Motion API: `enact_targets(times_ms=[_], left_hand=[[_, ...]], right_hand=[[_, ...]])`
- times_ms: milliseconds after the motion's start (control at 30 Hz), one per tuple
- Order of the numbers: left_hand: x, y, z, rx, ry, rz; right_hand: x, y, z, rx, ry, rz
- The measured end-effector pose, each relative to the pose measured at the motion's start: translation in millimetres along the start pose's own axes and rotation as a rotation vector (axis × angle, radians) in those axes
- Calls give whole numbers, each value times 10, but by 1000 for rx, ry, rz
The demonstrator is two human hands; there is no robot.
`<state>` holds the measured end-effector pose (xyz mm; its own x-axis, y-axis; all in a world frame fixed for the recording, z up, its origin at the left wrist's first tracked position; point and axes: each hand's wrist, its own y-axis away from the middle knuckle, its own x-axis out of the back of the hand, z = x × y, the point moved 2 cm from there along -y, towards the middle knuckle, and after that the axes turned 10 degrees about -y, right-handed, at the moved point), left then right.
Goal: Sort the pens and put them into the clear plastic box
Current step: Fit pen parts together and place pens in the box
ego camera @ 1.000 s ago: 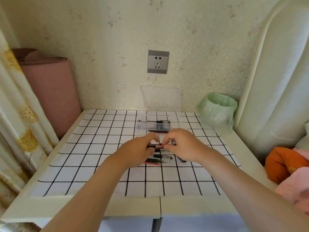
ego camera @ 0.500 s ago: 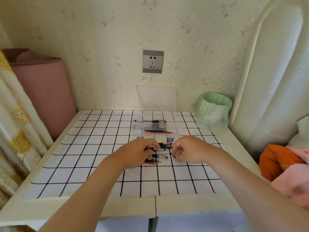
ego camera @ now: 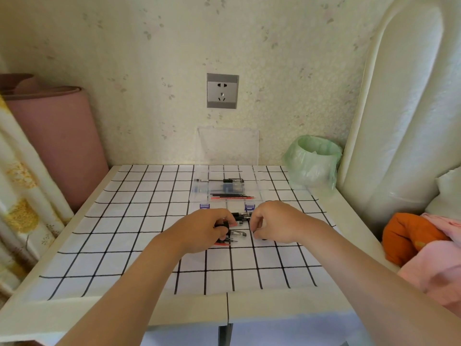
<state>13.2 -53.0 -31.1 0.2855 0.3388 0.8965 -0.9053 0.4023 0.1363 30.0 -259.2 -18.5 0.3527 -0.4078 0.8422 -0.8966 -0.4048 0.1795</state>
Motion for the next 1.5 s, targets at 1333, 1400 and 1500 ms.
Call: enact_targets(times_ms=[1333,1400,1500], left_hand=[[90,21,-43,1,94,84],[89,24,-40,-18,71,85],[89,29,-41,-38,45,79]], right_hand=[[-117,-54,-332,97,-388,193],[-117,-58,-323,94,-361,172],[-129,-62,-300,101,-278,116]])
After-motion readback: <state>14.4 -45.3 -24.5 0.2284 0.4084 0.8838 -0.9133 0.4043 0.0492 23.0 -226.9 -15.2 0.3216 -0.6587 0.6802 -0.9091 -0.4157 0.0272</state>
